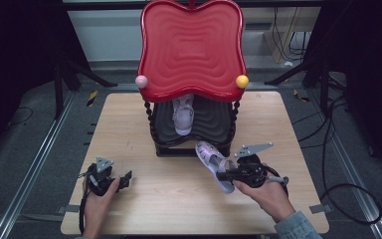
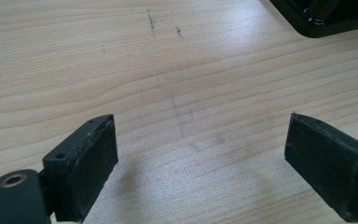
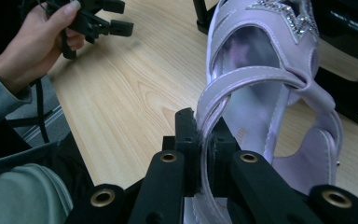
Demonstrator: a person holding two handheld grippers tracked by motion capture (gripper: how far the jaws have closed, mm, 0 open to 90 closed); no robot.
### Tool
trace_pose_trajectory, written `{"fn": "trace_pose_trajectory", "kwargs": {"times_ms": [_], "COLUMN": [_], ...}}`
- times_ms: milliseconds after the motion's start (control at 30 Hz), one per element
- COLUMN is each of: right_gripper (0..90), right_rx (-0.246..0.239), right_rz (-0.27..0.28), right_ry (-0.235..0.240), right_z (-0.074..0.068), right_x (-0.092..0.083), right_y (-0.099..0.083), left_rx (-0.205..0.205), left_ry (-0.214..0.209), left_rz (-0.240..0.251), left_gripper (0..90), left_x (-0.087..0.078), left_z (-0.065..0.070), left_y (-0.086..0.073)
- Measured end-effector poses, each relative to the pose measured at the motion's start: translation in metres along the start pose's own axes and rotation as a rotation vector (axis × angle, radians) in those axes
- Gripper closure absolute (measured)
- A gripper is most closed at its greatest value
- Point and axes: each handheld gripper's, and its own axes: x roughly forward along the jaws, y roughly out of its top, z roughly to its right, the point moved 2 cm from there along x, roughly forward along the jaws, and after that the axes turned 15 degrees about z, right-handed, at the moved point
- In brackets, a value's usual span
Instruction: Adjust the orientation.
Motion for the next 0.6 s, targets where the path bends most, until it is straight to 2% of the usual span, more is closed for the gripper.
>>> {"fn": "trace_pose_trajectory", "kwargs": {"times_ms": [500, 600], "right_gripper": [86.3, 86.3], "right_rx": [-0.01, -0.011], "right_rz": [0.054, 0.073], "right_ry": [0.016, 0.008], "right_z": [-0.008, -0.009], "right_x": [-0.003, -0.004], "right_y": [0.018, 0.022], "left_rx": [0.0, 0.0], "left_ry": [0.002, 0.002], "left_rz": [0.0, 0.001], "left_gripper": [8.7, 8.7], "left_x": [0.0, 0.0], "left_z": [0.0, 0.0], "left_y": [0.0, 0.0]}}
